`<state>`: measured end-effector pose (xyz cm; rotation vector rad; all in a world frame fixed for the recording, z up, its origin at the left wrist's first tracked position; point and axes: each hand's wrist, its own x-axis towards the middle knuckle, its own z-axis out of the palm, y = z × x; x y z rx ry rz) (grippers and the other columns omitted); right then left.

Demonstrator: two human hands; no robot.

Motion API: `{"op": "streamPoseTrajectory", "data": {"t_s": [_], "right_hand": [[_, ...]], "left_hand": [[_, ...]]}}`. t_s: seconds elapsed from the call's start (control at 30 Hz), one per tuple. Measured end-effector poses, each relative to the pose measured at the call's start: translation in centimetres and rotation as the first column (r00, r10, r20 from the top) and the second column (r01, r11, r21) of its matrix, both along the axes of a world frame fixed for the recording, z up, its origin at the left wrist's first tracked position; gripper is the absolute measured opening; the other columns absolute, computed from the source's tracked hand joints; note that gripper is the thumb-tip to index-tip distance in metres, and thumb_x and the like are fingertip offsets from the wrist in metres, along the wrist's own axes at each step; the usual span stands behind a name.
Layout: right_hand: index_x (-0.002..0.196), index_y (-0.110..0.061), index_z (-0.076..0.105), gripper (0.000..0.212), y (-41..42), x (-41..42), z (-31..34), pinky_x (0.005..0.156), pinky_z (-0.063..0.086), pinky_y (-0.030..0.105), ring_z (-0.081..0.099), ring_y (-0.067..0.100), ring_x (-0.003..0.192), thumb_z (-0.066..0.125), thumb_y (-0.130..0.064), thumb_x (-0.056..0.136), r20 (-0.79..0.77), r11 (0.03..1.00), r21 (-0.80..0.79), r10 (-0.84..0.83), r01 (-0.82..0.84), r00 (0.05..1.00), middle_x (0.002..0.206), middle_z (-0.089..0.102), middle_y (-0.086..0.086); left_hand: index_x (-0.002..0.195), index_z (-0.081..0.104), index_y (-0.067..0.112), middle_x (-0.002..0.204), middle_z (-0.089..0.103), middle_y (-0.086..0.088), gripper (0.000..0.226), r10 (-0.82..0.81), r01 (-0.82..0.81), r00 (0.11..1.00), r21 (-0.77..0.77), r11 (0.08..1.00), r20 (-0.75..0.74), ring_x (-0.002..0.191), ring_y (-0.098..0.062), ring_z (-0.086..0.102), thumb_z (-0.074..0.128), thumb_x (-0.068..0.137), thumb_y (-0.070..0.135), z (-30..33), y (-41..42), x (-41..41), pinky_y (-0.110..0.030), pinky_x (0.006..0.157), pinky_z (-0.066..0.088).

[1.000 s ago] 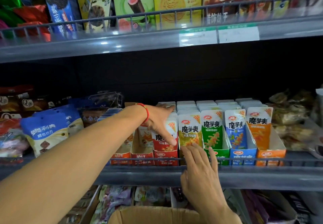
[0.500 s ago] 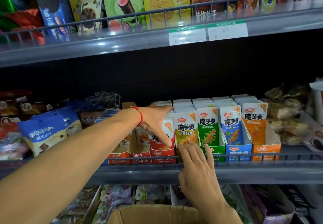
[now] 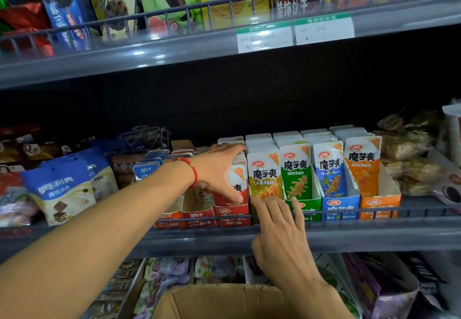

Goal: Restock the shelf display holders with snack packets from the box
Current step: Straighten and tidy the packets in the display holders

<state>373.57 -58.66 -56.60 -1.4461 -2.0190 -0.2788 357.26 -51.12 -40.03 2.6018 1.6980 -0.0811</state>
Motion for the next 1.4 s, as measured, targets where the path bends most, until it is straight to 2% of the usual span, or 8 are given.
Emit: {"op": "streamPoseTrajectory", "data": {"t_s": [0.27,0.53,0.8,0.9,1.0,1.1,1.23,1.4], "right_hand": [[0.140,-0.033,0.049,0.075,0.3,0.4,1.2,0.110,0.040,0.058,0.061,0.022,0.113,0.079,-0.024,0.072,0.037,1.000,-0.013,-0.010,0.011,0.999,0.115,0.062,-0.005],[0.131,-0.029,0.066,0.073,1.1,1.7,1.6,0.096,0.048,0.060,0.066,0.026,0.095,0.085,-0.012,0.063,0.142,0.992,0.129,-0.021,0.003,0.990,0.103,0.068,0.000],[0.128,-0.031,0.068,0.065,1.3,1.8,1.2,0.098,0.045,0.059,0.065,0.026,0.096,0.083,-0.010,0.068,0.095,0.989,0.144,0.000,-0.014,0.996,0.103,0.067,-0.001],[0.124,-0.029,0.070,0.064,1.3,1.4,1.1,0.095,0.047,0.060,0.065,0.028,0.095,0.083,-0.009,0.065,0.082,0.988,0.153,-0.005,-0.008,0.997,0.101,0.067,0.001],[0.121,-0.028,0.071,0.061,1.3,1.2,1.2,0.094,0.048,0.061,0.065,0.028,0.095,0.085,-0.010,0.065,0.070,0.988,0.157,-0.005,-0.006,0.998,0.101,0.068,0.002],[0.124,-0.028,0.071,0.061,1.3,1.2,1.1,0.093,0.049,0.060,0.065,0.027,0.093,0.084,-0.011,0.067,0.062,0.986,0.167,-0.009,-0.002,0.998,0.098,0.067,0.001],[0.124,-0.027,0.070,0.060,1.3,1.1,1.0,0.093,0.049,0.060,0.064,0.027,0.093,0.082,-0.011,0.068,0.052,0.985,0.172,-0.010,0.001,0.999,0.098,0.067,0.001],[0.125,-0.027,0.070,0.061,1.3,1.3,1.0,0.093,0.048,0.059,0.066,0.027,0.097,0.085,-0.013,0.068,0.047,0.987,0.158,0.005,-0.012,0.999,0.103,0.069,0.002]], "left_hand": [[0.160,-0.001,0.038,0.165,0.021,0.005,0.136,0.038,-0.023,0.994,-0.141,0.990,0.105,0.144,-0.022,0.035,0.091,0.061,0.056,0.3,1.5,-1.3,-0.044,0.114,0.042],[0.155,0.014,0.029,0.158,0.024,0.002,0.117,-0.011,0.009,1.000,0.083,0.997,0.029,0.143,-0.022,0.027,0.085,0.067,0.058,-1.1,-2.0,-0.4,-0.044,0.117,0.037],[0.155,0.018,0.028,0.158,0.025,0.003,0.098,-0.057,0.045,0.998,0.304,0.952,0.032,0.143,-0.015,0.023,0.073,0.080,0.055,-3.0,-5.1,-0.7,-0.036,0.118,0.033],[0.159,0.012,0.032,0.165,0.016,0.006,0.107,-0.016,0.003,0.998,0.190,0.982,0.067,0.149,-0.016,0.017,0.067,0.077,0.073,-2.3,-5.0,-0.5,-0.039,0.120,0.029],[0.161,0.006,0.038,0.169,0.001,0.015,0.109,0.085,-0.077,0.968,-0.044,0.996,0.237,0.156,-0.014,0.002,0.033,0.071,0.094,-0.7,-4.4,-0.5,-0.050,0.127,0.014],[0.160,0.002,0.038,0.168,-0.009,0.016,0.078,0.145,-0.110,0.923,-0.116,0.987,0.356,0.155,-0.006,-0.009,0.016,0.093,0.075,-0.4,-3.2,-0.5,-0.045,0.128,-0.002],[0.162,0.006,0.026,0.170,-0.004,0.008,0.062,0.124,-0.106,0.951,-0.079,0.991,0.283,0.156,-0.008,-0.006,0.025,0.108,0.049,-0.3,-1.5,0.0,-0.033,0.124,-0.001],[0.162,0.011,0.030,0.170,-0.005,0.011,0.059,0.153,-0.137,0.945,-0.074,0.988,0.288,0.154,-0.005,-0.010,0.027,0.108,0.048,-0.1,-0.3,-0.5,-0.032,0.123,-0.005]]}}
